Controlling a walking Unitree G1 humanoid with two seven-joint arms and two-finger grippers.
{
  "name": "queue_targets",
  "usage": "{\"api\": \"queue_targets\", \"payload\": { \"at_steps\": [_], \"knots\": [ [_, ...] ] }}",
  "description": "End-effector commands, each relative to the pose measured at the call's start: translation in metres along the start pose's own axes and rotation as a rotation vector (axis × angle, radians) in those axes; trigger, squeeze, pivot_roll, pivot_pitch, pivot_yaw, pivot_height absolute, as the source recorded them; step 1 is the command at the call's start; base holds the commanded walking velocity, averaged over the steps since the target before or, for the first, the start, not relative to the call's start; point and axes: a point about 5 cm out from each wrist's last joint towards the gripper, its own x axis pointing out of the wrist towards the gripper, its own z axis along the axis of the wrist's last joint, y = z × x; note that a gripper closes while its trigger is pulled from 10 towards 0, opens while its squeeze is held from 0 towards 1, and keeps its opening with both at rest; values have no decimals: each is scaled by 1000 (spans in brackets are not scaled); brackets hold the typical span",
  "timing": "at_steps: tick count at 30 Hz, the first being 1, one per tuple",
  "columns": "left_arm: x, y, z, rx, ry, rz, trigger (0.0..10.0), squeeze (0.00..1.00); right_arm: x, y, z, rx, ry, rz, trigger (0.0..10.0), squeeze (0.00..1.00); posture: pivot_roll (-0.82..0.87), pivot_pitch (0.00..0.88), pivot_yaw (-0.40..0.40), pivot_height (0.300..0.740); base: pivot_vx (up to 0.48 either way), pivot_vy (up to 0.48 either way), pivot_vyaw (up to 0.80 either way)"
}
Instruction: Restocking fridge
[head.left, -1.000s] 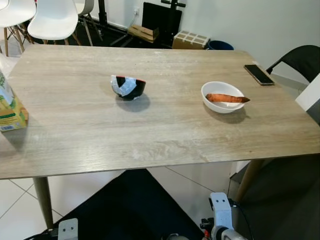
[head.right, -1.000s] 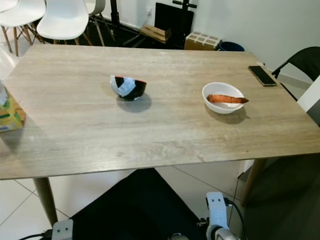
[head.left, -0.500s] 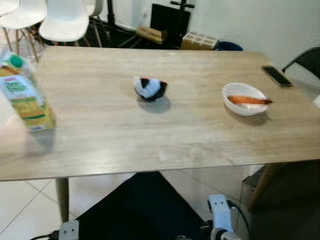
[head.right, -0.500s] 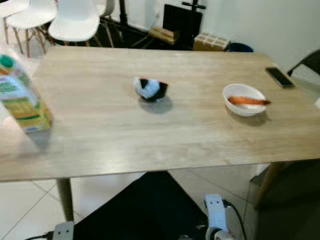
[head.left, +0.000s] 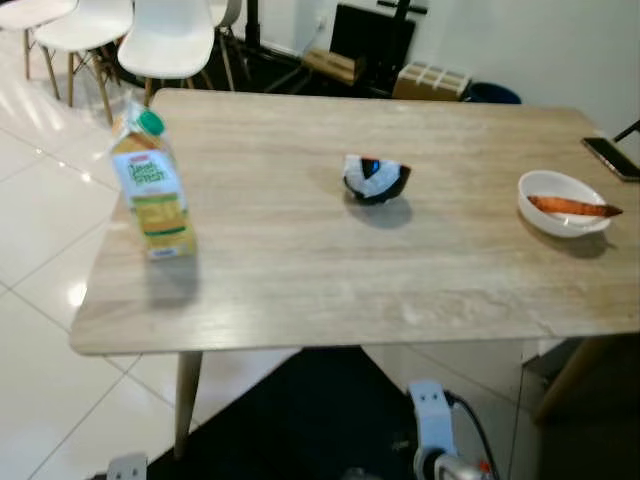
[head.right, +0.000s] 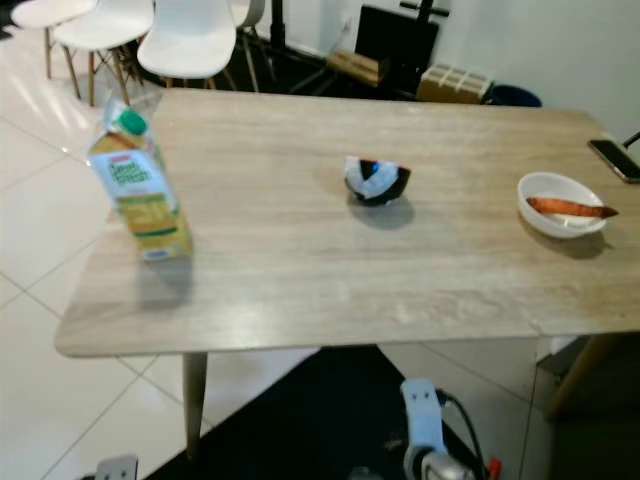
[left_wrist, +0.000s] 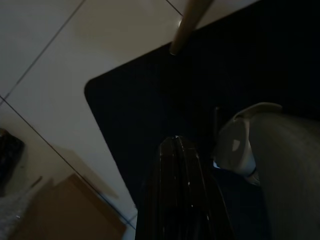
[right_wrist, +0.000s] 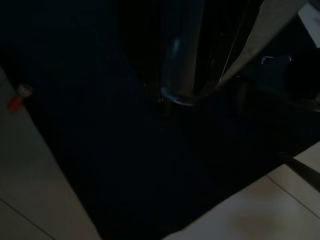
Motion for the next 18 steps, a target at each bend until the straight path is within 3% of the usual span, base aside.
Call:
{"api": "queue_targets", "payload": {
  "at_steps": [1, 4, 15, 18],
  "knots": [
    [-3, -6, -10, 9, 33, -22, 10000, 0, -3, -7, -4, 5, 8, -20, 10000, 0, -33, 133, -77, 740, 0, 289, 0],
    [-3, -6, -9, 9, 32, -23, 10000, 0, -3, -6, -3, 4, 5, -18, 10000, 0, -32, 135, -75, 740, 0, 279, 0],
    [2, -10, 0, 42, 27, -40, 10000, 0, -2, -5, -1, 9, -7, -15, 10000, 0, -29, 137, -69, 740, 0, 0, 0],
    [3, -14, 3, 37, 25, -49, 10000, 0, -2, -5, -1, 10, -9, -14, 10000, 0, -29, 137, -69, 740, 0, -480, 0]
  ]
}}
